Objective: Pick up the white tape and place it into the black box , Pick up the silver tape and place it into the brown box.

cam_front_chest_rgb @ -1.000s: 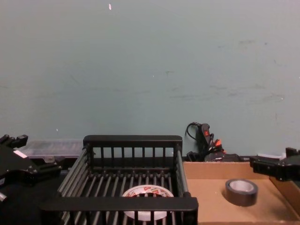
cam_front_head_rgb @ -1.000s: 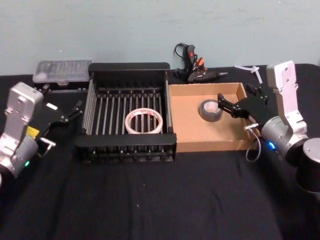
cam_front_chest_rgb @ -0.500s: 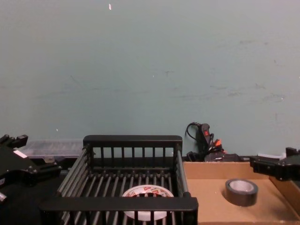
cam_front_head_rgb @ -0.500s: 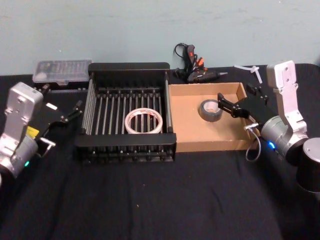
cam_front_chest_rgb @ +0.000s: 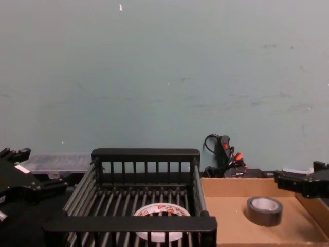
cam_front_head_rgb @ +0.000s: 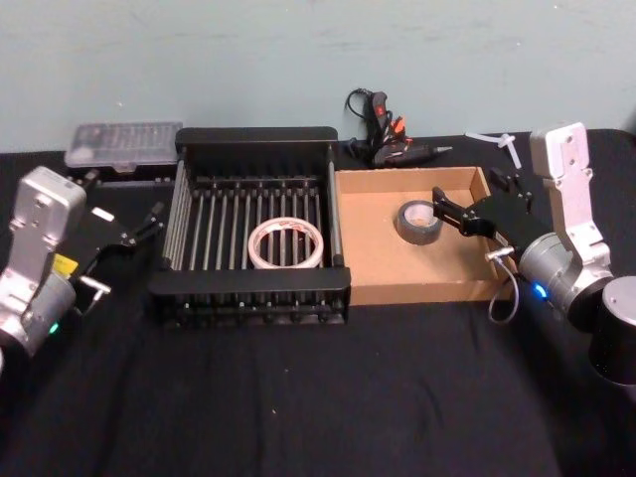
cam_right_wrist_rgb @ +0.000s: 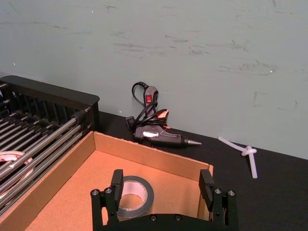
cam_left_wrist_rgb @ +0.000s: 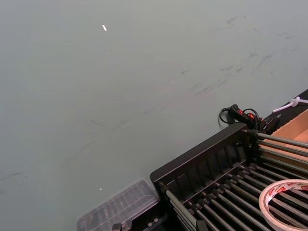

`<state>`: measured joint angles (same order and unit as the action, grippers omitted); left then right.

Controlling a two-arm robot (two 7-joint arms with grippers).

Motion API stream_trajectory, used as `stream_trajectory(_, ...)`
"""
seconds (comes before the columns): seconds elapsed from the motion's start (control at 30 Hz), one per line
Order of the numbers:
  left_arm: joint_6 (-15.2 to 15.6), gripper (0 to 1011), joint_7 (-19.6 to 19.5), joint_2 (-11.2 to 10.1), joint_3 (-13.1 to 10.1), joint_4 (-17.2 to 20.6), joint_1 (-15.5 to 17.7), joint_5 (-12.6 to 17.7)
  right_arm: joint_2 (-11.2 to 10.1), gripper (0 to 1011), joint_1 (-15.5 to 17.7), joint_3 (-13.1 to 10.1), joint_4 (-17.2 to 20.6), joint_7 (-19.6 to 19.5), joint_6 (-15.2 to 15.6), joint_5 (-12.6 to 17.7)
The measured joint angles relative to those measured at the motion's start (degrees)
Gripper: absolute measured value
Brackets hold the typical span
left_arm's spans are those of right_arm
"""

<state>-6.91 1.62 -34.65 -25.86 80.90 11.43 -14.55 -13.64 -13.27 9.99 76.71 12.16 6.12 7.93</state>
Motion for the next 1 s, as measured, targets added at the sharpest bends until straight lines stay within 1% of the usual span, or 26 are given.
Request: stream_trajectory(1.0, 0.0, 1001, 0.0, 0.0, 0.0, 0.0, 0.0, 0.0, 0.0, 1002, 0.0, 0.0, 0.0, 0.0, 0.0, 0.1)
